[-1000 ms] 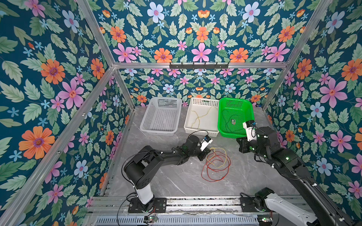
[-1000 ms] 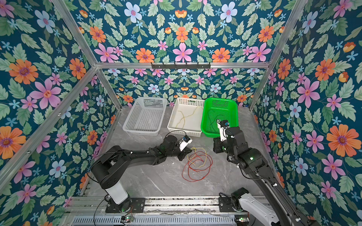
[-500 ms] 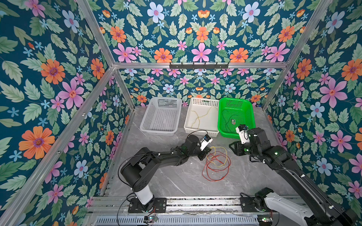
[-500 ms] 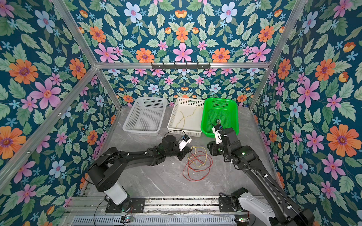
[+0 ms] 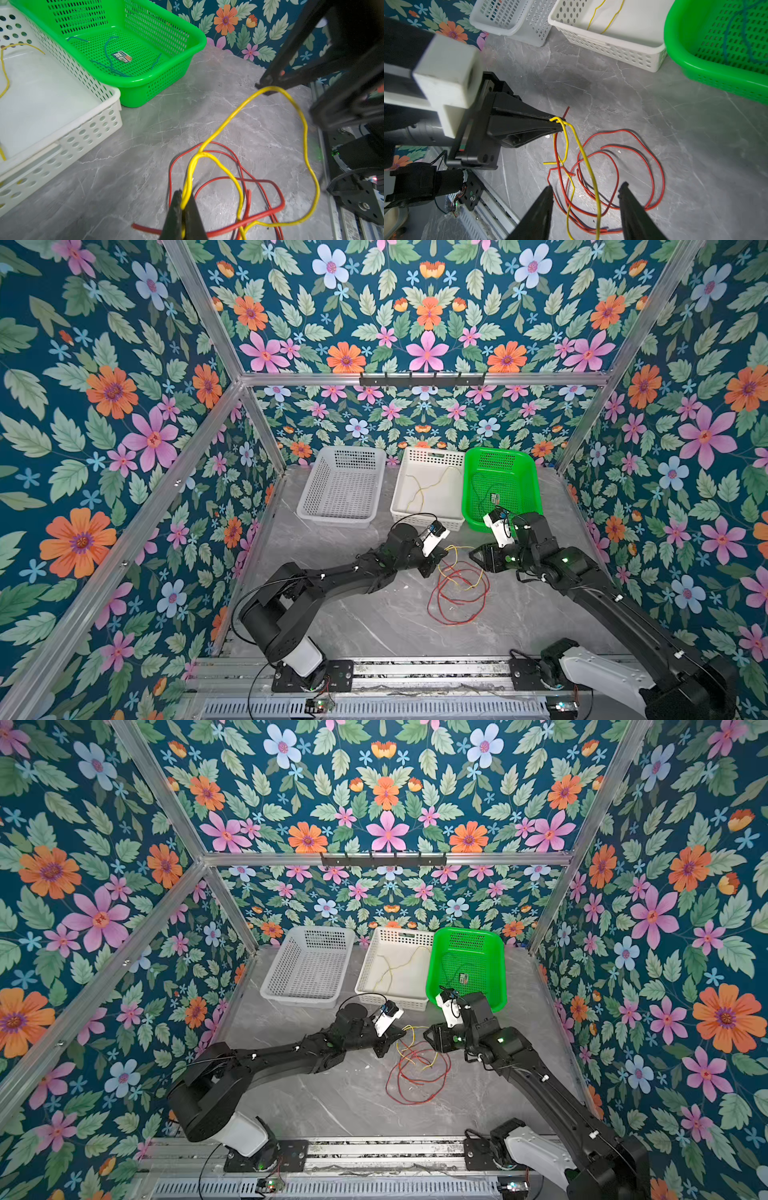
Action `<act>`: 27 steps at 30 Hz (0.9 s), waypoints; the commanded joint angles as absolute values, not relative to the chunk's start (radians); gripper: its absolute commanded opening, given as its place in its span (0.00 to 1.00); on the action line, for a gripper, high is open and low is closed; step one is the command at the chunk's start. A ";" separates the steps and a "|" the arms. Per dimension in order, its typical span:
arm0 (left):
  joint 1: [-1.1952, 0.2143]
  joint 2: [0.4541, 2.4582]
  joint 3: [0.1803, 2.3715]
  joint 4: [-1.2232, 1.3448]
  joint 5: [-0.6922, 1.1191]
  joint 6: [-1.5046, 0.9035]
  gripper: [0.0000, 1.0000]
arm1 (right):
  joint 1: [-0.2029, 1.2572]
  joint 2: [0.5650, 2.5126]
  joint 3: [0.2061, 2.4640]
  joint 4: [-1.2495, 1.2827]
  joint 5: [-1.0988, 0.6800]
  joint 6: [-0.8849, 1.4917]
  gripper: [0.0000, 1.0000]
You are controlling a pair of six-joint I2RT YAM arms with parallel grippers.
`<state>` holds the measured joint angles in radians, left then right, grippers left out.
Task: Untangle and sort cables by color
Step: Untie the cable from multiple cables.
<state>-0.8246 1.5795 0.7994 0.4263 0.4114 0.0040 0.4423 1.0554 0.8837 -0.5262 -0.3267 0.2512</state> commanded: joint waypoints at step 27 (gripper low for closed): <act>-0.824 1.492 0.883 0.190 0.452 0.136 0.00 | 0.443 1.297 1.087 -0.675 -0.489 0.018 0.29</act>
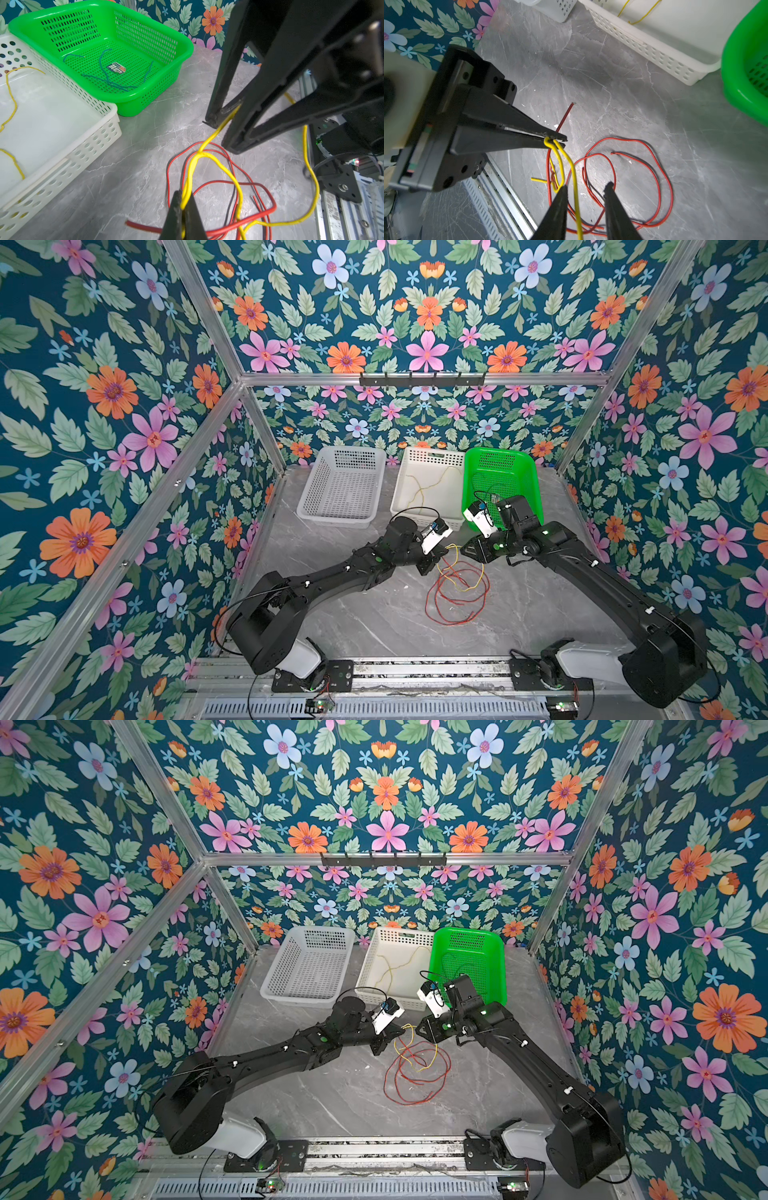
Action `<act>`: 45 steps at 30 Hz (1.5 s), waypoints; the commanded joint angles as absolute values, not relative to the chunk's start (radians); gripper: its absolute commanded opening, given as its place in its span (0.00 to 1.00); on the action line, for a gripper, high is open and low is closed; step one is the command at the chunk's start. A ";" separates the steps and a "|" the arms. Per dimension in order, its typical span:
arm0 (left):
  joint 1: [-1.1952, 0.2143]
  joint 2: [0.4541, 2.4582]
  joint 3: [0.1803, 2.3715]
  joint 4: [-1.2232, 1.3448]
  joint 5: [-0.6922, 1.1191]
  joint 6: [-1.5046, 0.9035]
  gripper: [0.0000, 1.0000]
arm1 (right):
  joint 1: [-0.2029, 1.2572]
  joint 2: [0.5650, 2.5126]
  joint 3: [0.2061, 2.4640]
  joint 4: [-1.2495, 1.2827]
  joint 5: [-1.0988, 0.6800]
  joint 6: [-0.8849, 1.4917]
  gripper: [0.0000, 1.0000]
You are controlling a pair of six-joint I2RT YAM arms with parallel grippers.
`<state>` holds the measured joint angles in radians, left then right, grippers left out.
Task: Untangle and sort cables by color
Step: Untie the cable from multiple cables.
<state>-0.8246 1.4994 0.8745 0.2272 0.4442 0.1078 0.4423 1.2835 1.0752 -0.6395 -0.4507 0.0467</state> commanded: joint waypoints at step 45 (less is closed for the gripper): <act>-0.824 1.647 0.812 0.420 0.470 0.029 0.00 | 0.464 1.084 1.201 -0.744 -0.243 0.162 0.00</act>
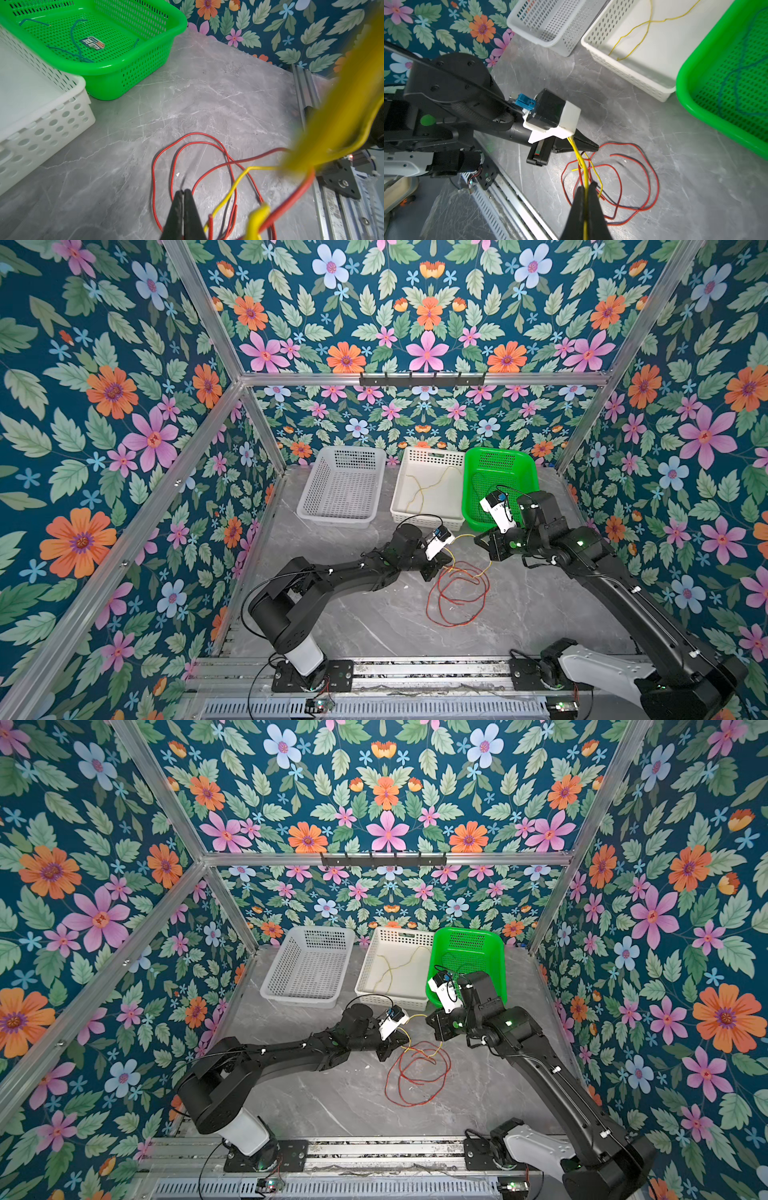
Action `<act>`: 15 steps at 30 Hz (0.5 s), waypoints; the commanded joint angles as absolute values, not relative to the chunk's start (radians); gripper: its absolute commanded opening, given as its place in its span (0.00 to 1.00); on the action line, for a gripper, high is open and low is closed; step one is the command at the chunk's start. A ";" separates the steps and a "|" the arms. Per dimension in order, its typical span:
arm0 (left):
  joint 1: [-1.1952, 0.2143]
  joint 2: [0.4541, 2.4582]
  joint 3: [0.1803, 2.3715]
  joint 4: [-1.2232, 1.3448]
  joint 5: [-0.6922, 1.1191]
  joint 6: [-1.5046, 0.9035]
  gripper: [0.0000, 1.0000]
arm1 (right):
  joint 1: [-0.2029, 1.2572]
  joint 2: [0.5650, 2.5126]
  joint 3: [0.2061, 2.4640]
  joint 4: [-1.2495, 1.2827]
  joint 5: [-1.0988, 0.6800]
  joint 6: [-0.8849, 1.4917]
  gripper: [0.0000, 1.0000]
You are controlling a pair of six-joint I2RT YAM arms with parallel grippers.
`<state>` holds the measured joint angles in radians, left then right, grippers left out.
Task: Untangle and sort cables by color
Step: Untie the cable from multiple cables.
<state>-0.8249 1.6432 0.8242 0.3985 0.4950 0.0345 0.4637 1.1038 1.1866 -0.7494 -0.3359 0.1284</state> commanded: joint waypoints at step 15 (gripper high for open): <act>-0.654 1.593 0.611 0.688 0.328 -0.199 0.00 | 0.462 0.849 1.253 -0.746 -0.029 0.203 0.00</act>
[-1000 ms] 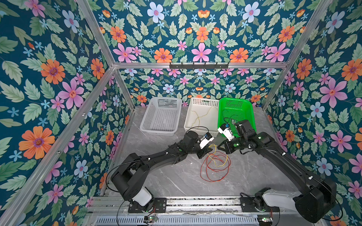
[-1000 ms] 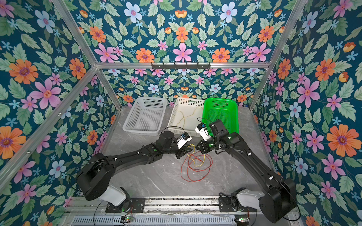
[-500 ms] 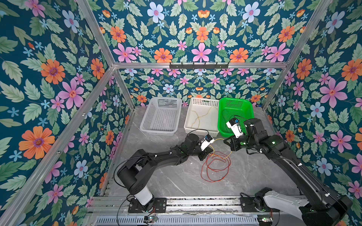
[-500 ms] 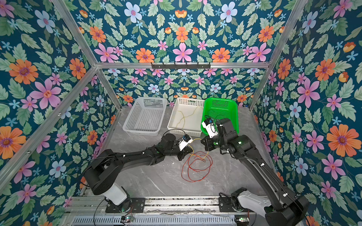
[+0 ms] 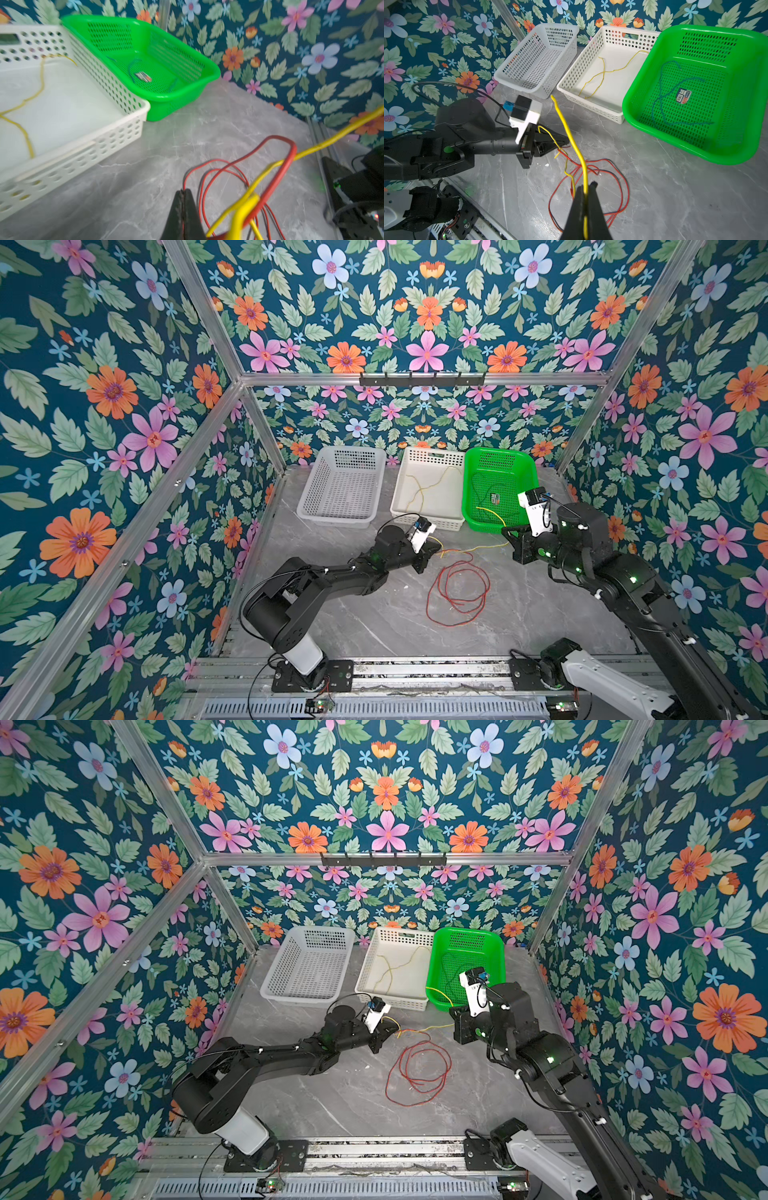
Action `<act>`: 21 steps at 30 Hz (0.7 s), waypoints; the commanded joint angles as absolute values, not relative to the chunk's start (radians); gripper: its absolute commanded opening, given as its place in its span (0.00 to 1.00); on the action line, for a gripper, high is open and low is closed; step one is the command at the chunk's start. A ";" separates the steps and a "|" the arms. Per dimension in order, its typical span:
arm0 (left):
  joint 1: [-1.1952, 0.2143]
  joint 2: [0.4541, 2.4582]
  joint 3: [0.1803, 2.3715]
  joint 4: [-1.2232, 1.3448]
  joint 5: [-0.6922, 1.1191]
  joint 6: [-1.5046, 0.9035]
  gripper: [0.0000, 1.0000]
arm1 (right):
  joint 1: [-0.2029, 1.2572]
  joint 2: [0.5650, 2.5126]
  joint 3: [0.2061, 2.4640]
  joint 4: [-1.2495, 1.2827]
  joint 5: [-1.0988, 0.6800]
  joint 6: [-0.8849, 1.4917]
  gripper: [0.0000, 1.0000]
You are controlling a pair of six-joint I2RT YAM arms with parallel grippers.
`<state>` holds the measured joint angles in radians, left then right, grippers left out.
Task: Untangle and sort cables by color
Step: Untie the cable from multiple cables.
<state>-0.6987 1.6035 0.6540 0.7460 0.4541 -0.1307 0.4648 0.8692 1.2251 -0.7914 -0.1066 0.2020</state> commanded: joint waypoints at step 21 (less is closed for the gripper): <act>-0.492 1.289 0.419 1.052 0.336 -0.635 0.00 | 0.462 0.657 0.896 -0.621 -0.195 0.323 0.00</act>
